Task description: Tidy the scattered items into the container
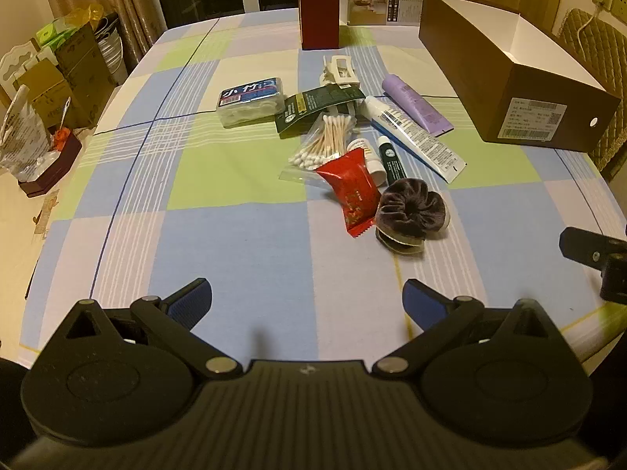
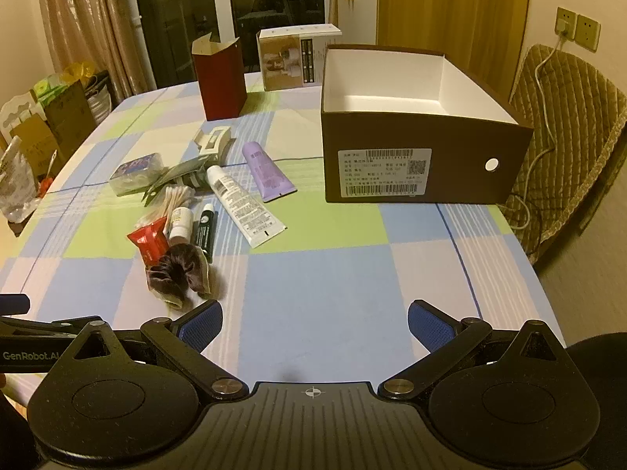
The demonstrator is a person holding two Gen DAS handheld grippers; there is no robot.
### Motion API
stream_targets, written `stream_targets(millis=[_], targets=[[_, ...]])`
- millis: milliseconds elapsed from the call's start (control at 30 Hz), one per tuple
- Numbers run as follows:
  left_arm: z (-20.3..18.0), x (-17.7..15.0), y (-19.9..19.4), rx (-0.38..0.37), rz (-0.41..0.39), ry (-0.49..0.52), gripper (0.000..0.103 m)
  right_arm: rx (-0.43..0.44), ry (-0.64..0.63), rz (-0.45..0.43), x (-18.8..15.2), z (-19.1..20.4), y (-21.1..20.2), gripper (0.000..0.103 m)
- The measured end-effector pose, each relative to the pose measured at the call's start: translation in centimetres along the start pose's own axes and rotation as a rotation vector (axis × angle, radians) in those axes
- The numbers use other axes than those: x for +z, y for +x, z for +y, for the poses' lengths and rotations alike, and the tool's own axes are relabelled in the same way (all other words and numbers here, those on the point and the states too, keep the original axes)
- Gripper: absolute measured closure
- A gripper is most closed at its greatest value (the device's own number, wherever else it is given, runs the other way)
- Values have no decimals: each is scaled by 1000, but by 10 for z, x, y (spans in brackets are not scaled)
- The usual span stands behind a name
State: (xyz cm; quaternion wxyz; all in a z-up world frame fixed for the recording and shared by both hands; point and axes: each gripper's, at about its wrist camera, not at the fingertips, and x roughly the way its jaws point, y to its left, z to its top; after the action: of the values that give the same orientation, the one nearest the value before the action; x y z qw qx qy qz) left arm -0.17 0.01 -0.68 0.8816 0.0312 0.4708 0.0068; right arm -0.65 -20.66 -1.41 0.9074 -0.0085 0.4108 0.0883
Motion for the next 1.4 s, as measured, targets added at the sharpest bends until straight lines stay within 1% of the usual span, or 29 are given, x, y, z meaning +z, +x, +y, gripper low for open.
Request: stream_targets(millis=[1400], targets=[[-2, -1, 2, -2, 10, 3, 1, 0, -6, 16, -2, -1, 4, 0]])
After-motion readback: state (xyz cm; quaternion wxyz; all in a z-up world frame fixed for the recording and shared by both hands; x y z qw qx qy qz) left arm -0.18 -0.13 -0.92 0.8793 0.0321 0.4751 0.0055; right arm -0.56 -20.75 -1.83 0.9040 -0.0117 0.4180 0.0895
